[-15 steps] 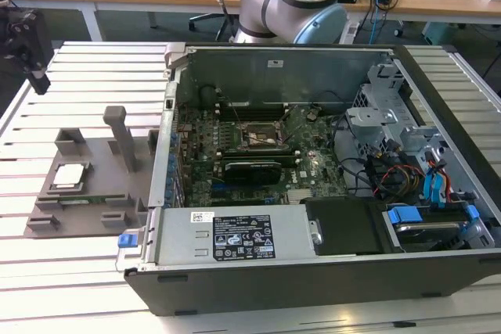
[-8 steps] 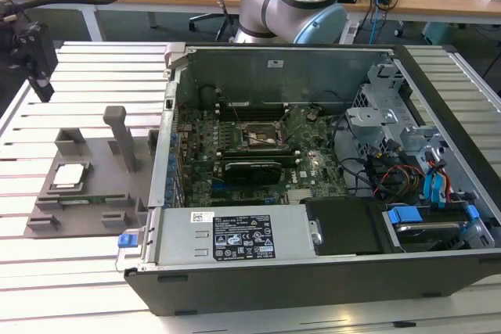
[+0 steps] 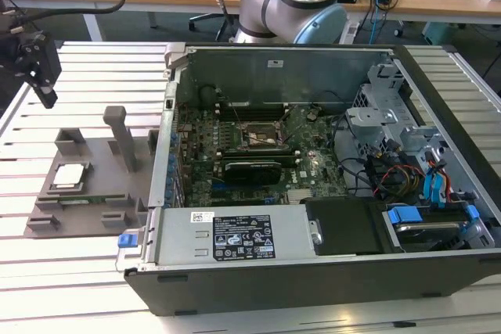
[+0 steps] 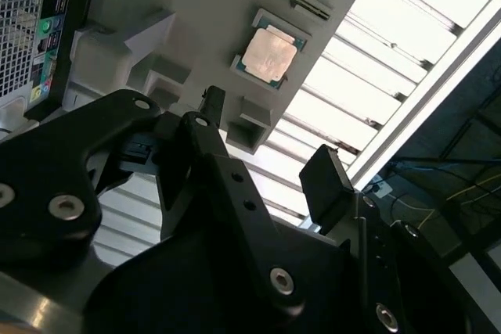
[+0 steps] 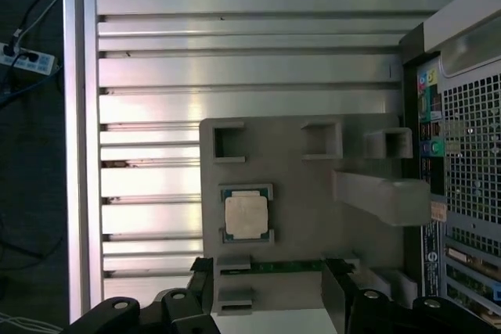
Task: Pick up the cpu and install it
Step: 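Pick up the cpu and move it towards the insertion slot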
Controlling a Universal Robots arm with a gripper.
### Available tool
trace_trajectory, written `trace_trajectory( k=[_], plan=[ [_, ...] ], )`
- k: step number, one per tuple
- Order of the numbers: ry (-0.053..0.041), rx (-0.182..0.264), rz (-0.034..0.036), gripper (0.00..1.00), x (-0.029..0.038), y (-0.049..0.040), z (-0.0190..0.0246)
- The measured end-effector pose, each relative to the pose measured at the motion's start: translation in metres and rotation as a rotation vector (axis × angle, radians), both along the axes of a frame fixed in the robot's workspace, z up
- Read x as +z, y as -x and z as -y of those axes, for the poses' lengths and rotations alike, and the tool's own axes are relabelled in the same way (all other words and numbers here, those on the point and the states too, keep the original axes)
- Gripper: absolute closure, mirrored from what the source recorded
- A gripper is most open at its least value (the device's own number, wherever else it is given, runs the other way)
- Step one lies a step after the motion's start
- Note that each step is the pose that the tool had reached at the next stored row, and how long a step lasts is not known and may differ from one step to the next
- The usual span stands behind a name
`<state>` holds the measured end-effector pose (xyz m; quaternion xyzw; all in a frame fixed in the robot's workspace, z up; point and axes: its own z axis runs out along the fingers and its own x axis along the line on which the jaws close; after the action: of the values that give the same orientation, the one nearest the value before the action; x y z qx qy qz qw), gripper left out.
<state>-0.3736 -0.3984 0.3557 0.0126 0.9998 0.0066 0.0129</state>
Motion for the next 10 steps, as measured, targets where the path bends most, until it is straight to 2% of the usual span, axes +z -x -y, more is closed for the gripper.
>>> trace_trajectory(
  k=[10],
  plan=[
    [0.0001, 0.000, -0.0001, 0.34, -0.0142, 0.0000, 0.0000]
  ],
)
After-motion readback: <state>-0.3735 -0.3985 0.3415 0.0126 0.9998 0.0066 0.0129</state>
